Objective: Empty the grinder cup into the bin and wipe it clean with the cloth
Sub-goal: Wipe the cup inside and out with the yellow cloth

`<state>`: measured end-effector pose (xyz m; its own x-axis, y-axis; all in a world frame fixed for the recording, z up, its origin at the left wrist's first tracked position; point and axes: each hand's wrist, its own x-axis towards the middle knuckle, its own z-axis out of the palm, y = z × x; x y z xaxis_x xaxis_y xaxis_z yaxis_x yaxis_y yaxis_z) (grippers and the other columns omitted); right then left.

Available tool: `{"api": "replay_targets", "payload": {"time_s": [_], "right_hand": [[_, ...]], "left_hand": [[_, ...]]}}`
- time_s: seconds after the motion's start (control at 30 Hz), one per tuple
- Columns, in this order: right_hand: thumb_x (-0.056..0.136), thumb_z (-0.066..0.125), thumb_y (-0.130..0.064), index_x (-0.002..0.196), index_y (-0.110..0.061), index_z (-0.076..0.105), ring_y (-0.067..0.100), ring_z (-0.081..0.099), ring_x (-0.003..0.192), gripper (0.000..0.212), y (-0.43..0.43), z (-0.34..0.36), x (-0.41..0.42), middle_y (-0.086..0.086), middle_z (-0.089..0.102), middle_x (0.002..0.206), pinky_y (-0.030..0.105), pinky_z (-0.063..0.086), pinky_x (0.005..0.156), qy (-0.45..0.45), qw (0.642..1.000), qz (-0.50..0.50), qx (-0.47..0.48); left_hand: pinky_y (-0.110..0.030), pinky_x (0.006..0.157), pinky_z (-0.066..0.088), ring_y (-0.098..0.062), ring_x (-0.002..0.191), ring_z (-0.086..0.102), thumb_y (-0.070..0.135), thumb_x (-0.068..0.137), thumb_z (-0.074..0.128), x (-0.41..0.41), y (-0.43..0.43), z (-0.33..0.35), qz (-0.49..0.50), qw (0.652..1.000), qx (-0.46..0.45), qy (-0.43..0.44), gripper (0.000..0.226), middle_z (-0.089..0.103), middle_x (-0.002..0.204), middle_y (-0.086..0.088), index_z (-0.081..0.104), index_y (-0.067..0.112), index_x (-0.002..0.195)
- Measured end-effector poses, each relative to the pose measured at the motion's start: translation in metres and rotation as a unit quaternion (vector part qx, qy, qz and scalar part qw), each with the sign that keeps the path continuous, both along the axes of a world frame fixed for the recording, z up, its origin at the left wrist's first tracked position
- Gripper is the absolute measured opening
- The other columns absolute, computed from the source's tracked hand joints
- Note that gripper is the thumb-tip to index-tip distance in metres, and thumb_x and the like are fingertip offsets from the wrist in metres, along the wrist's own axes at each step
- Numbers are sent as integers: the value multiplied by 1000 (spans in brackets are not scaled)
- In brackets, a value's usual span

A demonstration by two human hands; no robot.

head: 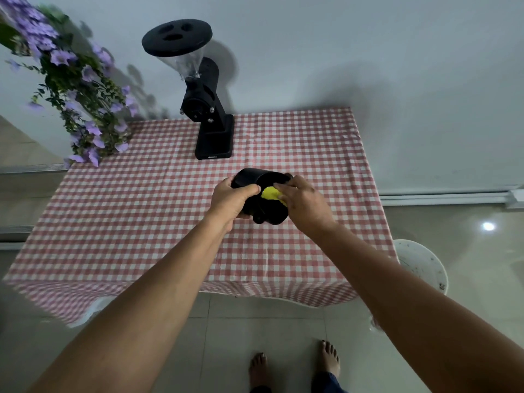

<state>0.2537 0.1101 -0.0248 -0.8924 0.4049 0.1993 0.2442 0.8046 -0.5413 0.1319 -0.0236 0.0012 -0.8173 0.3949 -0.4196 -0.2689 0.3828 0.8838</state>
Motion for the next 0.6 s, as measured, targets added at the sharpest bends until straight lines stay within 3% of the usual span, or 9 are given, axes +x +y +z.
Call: {"api": "replay_targets", "payload": {"time_s": [0.07, 0.2, 0.27, 0.37, 0.43, 0.6], "right_hand": [[98, 52, -12, 130, -17, 62, 27, 63, 100, 34, -8, 2, 1, 6, 58, 124, 42, 57, 79, 4, 1000, 20, -9], [96, 51, -5, 132, -24, 58, 23, 60, 103, 42, -20, 2, 5, 2, 52, 130, 39, 57, 80, -61, 992, 104, 36], [96, 50, -4, 131, -23, 59, 24, 63, 100, 40, -15, 4, 6, 2, 52, 131, 37, 58, 78, -61, 992, 110, 15], [98, 51, -16, 125, -20, 64, 23, 64, 95, 30, 3, 13, 6, 3, 60, 119, 32, 53, 76, 9, 999, 4, -52], [98, 53, -24, 123, -22, 65, 23, 63, 94, 28, 15, 19, 3, 1, 62, 112, 34, 51, 72, 38, 996, -65, -50], [93, 60, -17, 138, -27, 50, 22, 53, 100, 47, 5, 24, -6, 3, 48, 114, 33, 48, 78, -155, 982, -11, 108]], "left_hand": [[-51, 76, 64, -26, 89, 76, 22, 77, 80, 0, 0, 0, -9, 1000, -2, 15, 34, 77, 100, -5, 69, 18, 109], [-53, 76, 64, -28, 90, 76, 22, 77, 79, 2, -1, -2, 9, 1000, -4, 11, 33, 77, 99, -7, 69, 18, 108], [-56, 76, 63, -29, 90, 76, 22, 77, 80, 3, -3, -5, 14, 1000, -9, 4, 31, 77, 99, -8, 70, 17, 106], [-58, 78, 62, -29, 91, 75, 21, 76, 80, 1, -5, -6, 13, 1000, -12, 0, 30, 77, 99, -7, 69, 17, 105], [-56, 78, 63, -28, 91, 75, 21, 77, 80, 1, -4, -4, 1, 1000, -11, 0, 30, 76, 99, -6, 69, 18, 104], [-46, 77, 65, -20, 90, 74, 22, 78, 80, 6, 2, -1, -15, 1000, -20, 20, 36, 75, 102, -2, 67, 19, 111]]}}
